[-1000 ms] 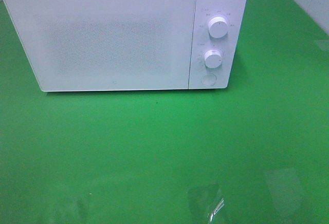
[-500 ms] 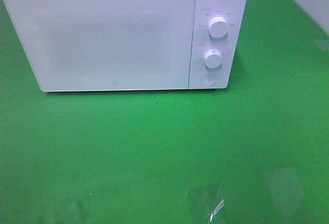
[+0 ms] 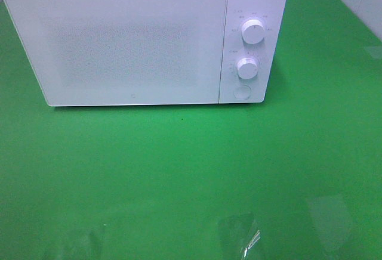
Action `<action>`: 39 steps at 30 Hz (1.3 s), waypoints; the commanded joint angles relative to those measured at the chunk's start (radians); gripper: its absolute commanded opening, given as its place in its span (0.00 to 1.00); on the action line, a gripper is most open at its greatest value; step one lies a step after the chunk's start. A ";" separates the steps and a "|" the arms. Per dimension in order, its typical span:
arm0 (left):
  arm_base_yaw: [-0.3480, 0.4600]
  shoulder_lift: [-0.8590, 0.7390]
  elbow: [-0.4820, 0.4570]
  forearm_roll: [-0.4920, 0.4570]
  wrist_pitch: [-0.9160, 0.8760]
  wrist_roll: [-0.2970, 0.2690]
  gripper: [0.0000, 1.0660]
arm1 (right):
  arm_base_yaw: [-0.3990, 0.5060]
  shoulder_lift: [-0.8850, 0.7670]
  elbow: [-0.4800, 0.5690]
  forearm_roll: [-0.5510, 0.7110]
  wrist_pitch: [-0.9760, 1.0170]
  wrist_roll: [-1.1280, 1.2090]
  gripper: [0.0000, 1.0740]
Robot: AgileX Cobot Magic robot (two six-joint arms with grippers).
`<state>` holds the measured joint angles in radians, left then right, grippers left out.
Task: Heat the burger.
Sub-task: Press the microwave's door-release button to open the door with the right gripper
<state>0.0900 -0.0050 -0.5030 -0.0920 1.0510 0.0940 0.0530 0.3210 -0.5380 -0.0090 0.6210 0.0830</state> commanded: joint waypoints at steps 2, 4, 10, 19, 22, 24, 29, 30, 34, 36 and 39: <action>0.000 -0.017 0.004 -0.003 -0.014 -0.001 0.92 | -0.002 0.075 -0.002 -0.008 -0.110 0.006 0.71; 0.000 -0.017 0.004 -0.003 -0.014 -0.001 0.92 | -0.002 0.151 -0.002 -0.008 -0.201 0.006 0.71; 0.000 -0.017 0.004 -0.003 -0.014 -0.001 0.92 | -0.002 0.242 -0.002 -0.025 -0.311 0.007 0.71; 0.000 -0.017 0.004 -0.003 -0.014 -0.001 0.92 | -0.002 0.381 0.045 -0.035 -0.527 0.007 0.71; 0.000 -0.017 0.004 -0.003 -0.014 -0.001 0.92 | -0.002 0.449 0.099 -0.034 -0.682 0.008 0.71; 0.000 -0.017 0.004 -0.003 -0.014 -0.001 0.92 | -0.002 0.465 0.115 -0.034 -0.726 0.008 0.71; 0.000 -0.017 0.004 -0.003 -0.014 -0.001 0.92 | -0.002 0.566 0.194 -0.027 -0.987 -0.025 0.71; 0.000 -0.017 0.004 -0.003 -0.014 -0.001 0.92 | -0.002 0.566 0.194 -0.027 -0.987 -0.025 0.71; 0.000 -0.017 0.004 -0.003 -0.014 -0.001 0.92 | -0.002 0.689 0.250 -0.015 -1.243 -0.048 0.71; 0.000 -0.017 0.004 -0.003 -0.014 -0.001 0.92 | -0.002 0.708 0.255 0.001 -1.277 -0.055 0.71; 0.000 -0.017 0.004 -0.003 -0.014 -0.001 0.92 | 0.005 0.802 0.266 0.077 -1.362 -0.100 0.71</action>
<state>0.0900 -0.0050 -0.5030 -0.0920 1.0510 0.0940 0.0530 1.0740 -0.2770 0.0190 -0.6720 0.0220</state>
